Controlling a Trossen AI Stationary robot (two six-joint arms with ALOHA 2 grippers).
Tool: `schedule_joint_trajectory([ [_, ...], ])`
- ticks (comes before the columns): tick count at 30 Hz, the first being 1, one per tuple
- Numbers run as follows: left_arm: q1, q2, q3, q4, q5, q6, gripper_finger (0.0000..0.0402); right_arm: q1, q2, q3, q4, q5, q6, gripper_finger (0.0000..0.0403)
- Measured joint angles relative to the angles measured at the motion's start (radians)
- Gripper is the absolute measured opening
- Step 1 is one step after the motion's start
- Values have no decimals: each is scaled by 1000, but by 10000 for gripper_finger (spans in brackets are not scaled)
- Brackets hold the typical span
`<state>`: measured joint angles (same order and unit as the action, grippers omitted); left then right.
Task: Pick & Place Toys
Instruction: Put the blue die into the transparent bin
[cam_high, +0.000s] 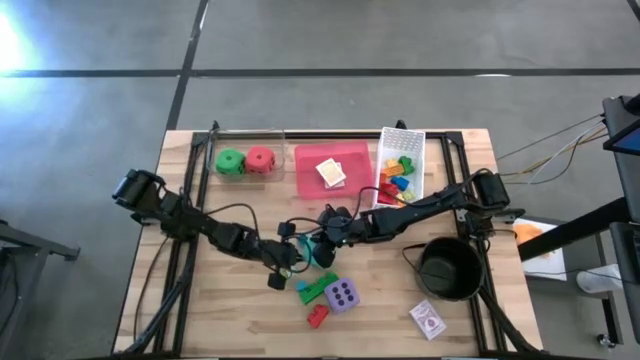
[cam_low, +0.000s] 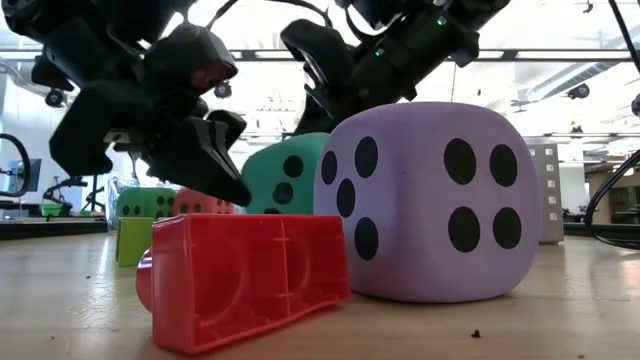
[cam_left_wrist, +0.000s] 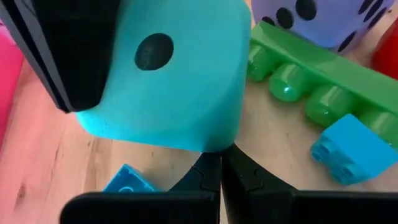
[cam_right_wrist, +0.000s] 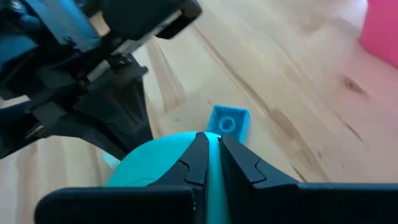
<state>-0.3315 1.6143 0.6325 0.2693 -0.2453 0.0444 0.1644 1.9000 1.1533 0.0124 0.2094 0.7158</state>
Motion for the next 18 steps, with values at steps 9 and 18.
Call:
schedule_joint_trajectory([
  [9,4,13,12,-3,0,0,1,0,-1,-45,-4,7,30,15],
  [18,4,8,14,-10,3,-7,1,1,-2,-38,-3,7,-25,15],
])
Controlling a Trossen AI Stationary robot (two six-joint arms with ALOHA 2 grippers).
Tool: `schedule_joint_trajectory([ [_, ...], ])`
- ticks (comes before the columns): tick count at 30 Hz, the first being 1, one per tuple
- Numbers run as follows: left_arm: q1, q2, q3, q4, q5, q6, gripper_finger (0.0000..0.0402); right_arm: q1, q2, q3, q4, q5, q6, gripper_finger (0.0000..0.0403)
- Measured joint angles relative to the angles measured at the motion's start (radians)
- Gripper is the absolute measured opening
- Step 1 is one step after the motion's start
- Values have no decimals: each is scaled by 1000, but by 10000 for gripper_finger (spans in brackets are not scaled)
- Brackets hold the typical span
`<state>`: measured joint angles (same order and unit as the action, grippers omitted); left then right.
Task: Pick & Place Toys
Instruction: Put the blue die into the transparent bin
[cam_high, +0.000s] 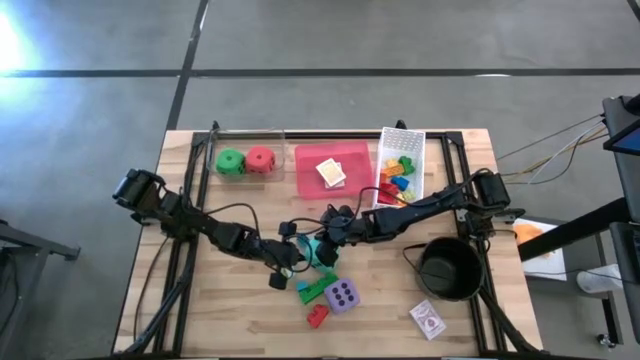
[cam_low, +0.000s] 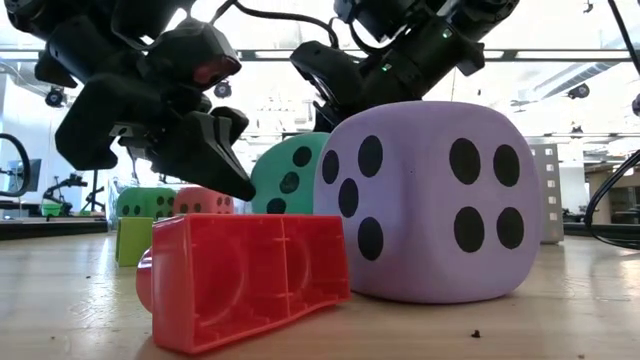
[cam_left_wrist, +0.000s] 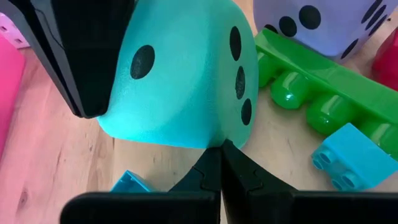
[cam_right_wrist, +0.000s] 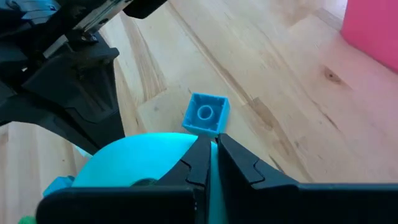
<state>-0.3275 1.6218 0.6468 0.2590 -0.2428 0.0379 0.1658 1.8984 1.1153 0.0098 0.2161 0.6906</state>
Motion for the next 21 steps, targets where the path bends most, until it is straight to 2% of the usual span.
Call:
schedule_joint_trajectory([
  [6,0,-4,1,-16,1,-17,7,5,-1,8,-7,23,-8,15],
  [12,0,-8,1,-20,0,-19,72,6,-7,8,-11,9,-46,20],
  [15,0,-13,1,-22,0,-28,115,6,-11,7,-13,-16,-67,45],
  [21,0,-44,1,-31,22,-76,186,6,-16,6,-20,-46,-91,134],
])
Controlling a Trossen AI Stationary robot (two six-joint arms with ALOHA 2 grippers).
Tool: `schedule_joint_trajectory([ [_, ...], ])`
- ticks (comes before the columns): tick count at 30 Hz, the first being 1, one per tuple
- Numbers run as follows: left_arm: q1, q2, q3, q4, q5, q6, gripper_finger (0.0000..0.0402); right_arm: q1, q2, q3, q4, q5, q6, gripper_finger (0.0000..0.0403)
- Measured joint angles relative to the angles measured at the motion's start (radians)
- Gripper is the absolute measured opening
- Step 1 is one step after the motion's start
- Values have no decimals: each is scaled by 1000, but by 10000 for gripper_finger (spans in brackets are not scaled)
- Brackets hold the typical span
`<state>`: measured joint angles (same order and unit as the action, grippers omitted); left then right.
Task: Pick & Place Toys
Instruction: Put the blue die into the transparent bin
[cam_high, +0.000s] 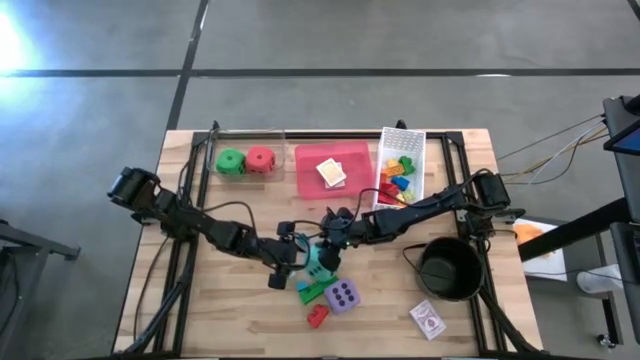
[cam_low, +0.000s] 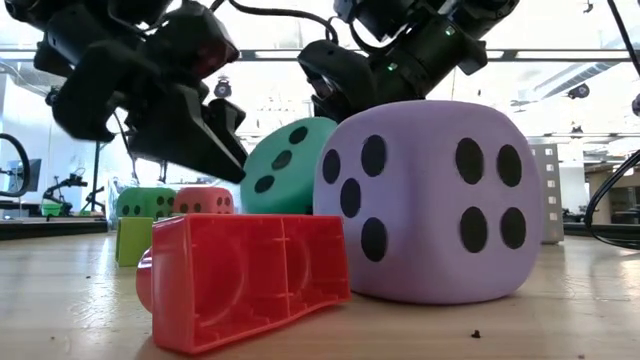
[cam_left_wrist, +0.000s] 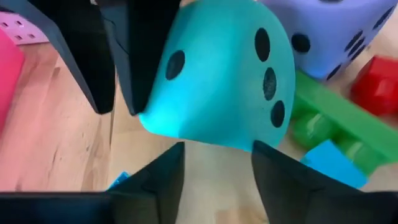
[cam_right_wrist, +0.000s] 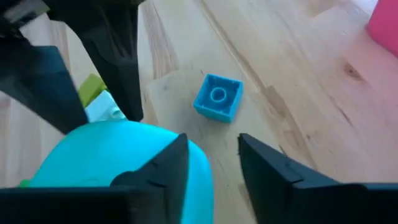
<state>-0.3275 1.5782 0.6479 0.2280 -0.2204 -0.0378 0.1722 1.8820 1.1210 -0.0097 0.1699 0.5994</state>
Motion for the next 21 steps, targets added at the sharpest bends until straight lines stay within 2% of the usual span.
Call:
schedule_joint_trajectory([
  [4,0,-15,0,-1,19,-23,214,0,-5,11,1,0,-19,180],
  [7,0,-15,0,-9,18,-23,224,1,-18,28,5,1,-33,200],
  [15,1,-16,0,-24,15,-53,226,2,-40,83,-76,34,-92,207],
  [21,3,-45,-1,-59,20,-157,226,7,-61,100,-108,63,-113,207],
])
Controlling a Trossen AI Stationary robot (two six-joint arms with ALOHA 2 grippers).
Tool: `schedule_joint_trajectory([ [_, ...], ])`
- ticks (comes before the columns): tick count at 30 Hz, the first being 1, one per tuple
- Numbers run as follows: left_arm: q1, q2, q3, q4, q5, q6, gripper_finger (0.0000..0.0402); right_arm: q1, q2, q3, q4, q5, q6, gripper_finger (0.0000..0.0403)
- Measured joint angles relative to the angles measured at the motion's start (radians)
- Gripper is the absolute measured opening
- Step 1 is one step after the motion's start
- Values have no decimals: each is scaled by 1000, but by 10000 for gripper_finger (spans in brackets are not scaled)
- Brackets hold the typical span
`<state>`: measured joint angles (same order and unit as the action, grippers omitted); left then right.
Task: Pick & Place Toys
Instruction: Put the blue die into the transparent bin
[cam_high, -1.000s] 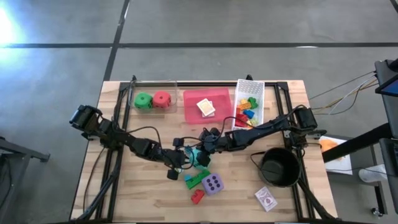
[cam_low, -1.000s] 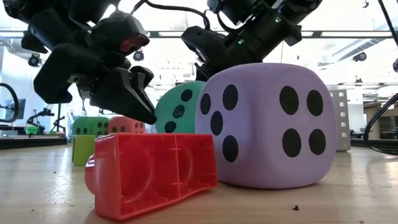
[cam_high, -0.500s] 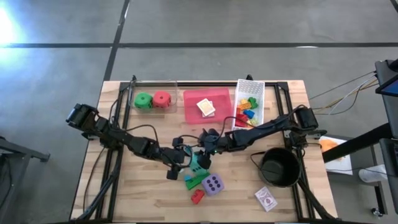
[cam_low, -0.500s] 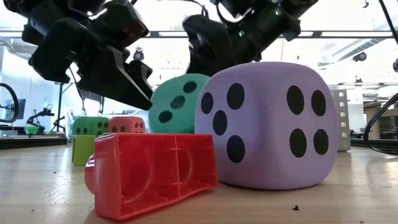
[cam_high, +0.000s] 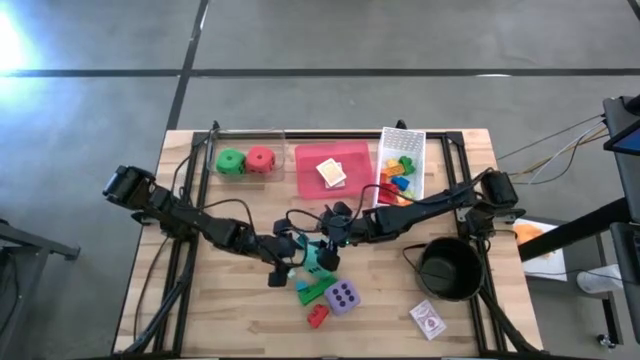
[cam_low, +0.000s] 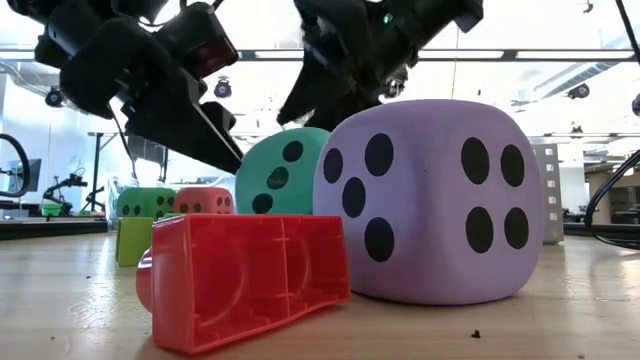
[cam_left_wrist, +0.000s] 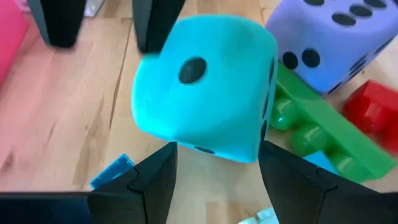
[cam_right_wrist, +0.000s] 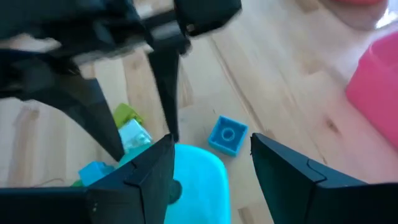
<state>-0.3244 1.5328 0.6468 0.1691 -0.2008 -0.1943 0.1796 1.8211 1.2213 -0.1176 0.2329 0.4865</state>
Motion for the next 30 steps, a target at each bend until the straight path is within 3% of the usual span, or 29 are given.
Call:
schedule_joint_trajectory([
  [7,1,-73,-1,-68,12,-111,226,2,-64,13,-90,7,-19,207],
  [13,16,-142,-1,-87,67,-228,226,36,-101,13,-170,87,8,207],
  [21,105,-163,-1,-93,182,-516,226,89,-120,13,-252,168,30,207],
  [30,196,-160,-2,-93,198,-616,226,143,-130,13,-262,293,26,207],
])
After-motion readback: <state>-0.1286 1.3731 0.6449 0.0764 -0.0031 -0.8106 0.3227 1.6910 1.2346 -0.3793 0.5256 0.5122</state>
